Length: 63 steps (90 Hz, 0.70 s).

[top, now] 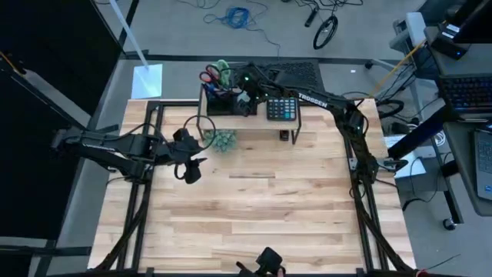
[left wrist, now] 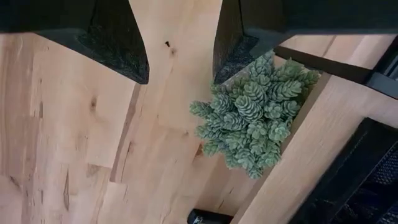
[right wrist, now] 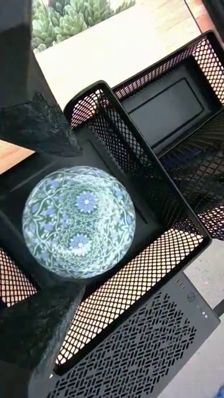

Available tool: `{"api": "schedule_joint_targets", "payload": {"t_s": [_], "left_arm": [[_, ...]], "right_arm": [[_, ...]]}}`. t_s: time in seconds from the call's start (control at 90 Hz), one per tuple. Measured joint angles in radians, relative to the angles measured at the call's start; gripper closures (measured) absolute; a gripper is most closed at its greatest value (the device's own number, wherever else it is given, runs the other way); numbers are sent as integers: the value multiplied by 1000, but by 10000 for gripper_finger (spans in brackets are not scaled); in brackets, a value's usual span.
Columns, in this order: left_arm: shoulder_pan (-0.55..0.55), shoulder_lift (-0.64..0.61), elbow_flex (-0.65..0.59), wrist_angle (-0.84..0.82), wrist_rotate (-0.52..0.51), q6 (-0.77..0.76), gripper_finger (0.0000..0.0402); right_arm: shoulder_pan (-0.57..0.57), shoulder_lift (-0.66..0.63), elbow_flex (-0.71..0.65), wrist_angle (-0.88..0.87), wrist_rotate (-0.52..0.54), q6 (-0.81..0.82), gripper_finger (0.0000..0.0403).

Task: Pick and place office supplies into organizer
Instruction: Move the green plant to the bottom right of the table

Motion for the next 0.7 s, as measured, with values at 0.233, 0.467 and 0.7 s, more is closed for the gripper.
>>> {"api": "schedule_joint_targets", "payload": {"t_s": [0.233,0.467,0.7], "left_arm": [[0,0,0,0,0,0,235],[0,0,0,-1,0,0,235],[0,0,0,-4,0,0,235]], "right_arm": [[0,-9,-3,3,-4,-23,77],[2,-77,-5,-3,-4,-32,78],[2,-162,-5,-43,2,-56,78]]}}
